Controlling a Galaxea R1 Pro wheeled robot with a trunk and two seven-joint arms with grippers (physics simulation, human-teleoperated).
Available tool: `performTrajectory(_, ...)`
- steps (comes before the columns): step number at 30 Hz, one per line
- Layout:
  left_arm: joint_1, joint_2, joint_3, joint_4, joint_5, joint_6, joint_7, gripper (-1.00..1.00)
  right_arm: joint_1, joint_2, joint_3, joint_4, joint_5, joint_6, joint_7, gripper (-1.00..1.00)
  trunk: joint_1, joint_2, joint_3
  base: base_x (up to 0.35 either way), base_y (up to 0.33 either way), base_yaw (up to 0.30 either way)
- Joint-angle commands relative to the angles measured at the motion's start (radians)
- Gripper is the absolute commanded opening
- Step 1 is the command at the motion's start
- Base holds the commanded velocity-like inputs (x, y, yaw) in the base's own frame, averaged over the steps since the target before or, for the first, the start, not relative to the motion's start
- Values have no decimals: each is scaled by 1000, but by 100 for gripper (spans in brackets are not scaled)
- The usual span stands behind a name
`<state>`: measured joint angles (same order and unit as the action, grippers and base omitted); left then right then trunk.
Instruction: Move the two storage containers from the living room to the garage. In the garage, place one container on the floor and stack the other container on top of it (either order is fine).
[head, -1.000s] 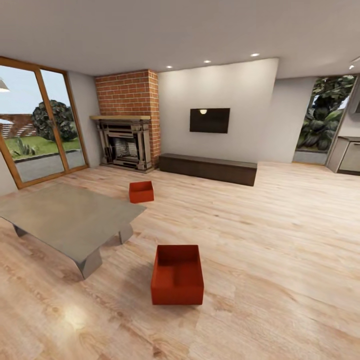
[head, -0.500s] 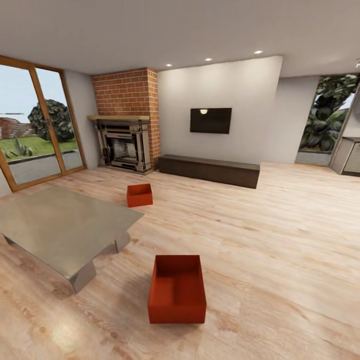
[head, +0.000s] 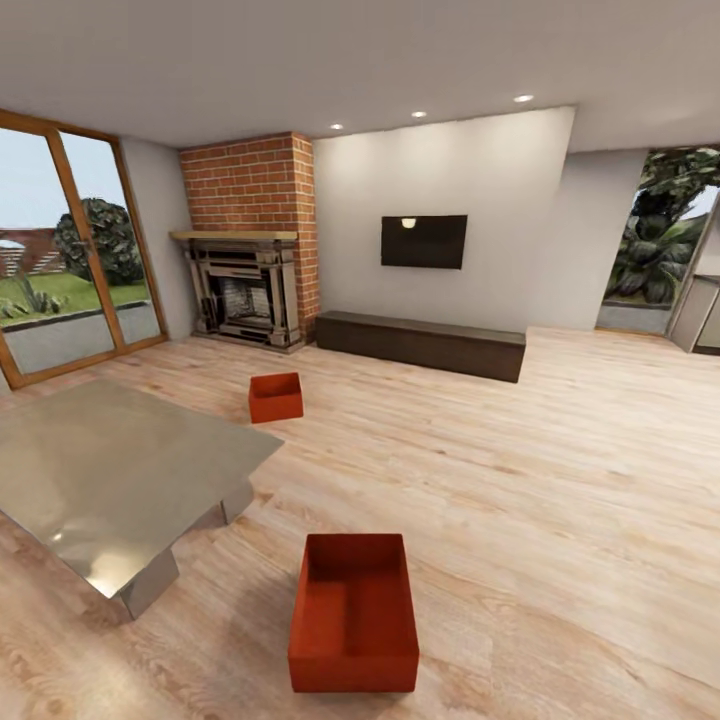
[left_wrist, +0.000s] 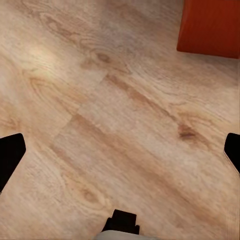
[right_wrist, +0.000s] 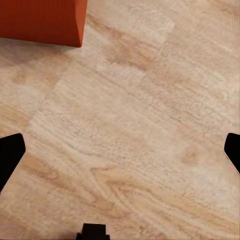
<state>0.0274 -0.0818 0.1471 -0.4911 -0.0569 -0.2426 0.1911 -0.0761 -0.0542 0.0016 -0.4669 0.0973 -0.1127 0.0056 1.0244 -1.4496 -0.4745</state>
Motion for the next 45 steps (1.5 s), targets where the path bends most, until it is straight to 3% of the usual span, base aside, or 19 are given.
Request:
performTrajectory(1,0,-1,5,-1,-6,-1,1,100,-1,-1,0,1,10,-2,1,100,1,0,-1,326,0,0)
performTrajectory(30,0,-1,5,-1,-5,-1,1,100,-1,0,0,1,10,-2,1,100,1,0,-1,322,0,0)
performTrajectory(45,0,-1,5,-2,-5,-1,1,100,-1,0,0,1,10,-2,1,100,1,0,-1,73,28,0)
